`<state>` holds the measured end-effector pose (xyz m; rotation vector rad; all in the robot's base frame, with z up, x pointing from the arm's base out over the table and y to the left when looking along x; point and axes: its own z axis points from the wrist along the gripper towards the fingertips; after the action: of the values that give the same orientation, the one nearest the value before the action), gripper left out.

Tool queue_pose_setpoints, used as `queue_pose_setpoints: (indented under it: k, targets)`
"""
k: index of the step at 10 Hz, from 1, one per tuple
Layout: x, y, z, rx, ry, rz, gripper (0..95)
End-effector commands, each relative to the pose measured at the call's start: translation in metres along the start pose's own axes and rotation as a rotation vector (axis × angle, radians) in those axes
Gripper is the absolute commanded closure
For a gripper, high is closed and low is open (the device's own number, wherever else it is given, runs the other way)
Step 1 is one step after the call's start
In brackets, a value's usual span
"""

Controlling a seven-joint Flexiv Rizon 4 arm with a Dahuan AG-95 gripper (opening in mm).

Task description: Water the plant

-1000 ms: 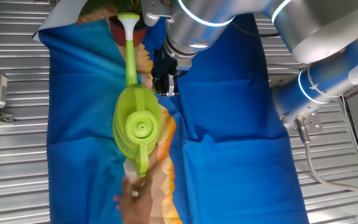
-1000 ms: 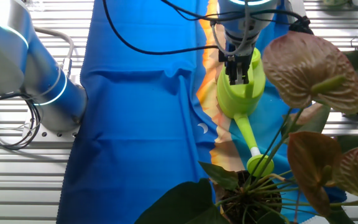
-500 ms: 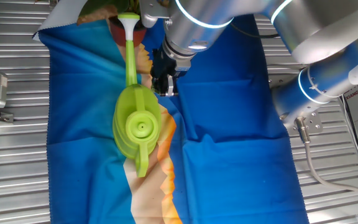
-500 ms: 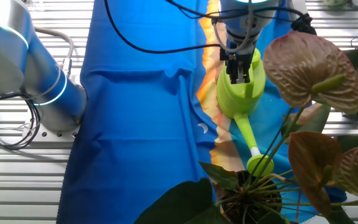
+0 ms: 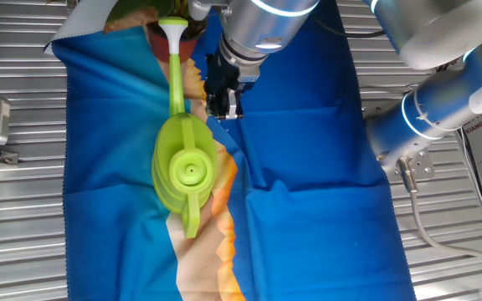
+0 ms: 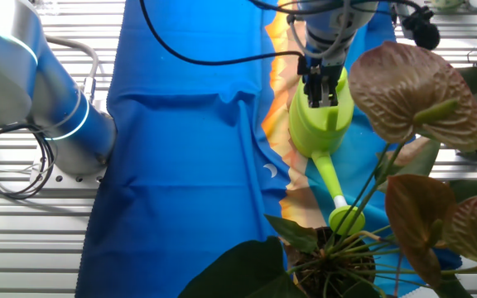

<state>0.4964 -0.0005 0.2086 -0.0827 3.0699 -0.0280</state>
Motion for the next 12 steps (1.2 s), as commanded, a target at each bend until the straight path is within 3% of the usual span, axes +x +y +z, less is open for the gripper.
queue_pose_setpoints:
  k: [1, 8, 12]
  targets:
    - [0.002, 0.000, -0.004, -0.001, -0.005, 0.005, 95.0]
    - [0.005, 0.001, -0.010, 0.004, -0.024, -0.028, 95.0]
    - [0.000, 0.005, -0.015, -0.003, -0.014, -0.072, 95.0]
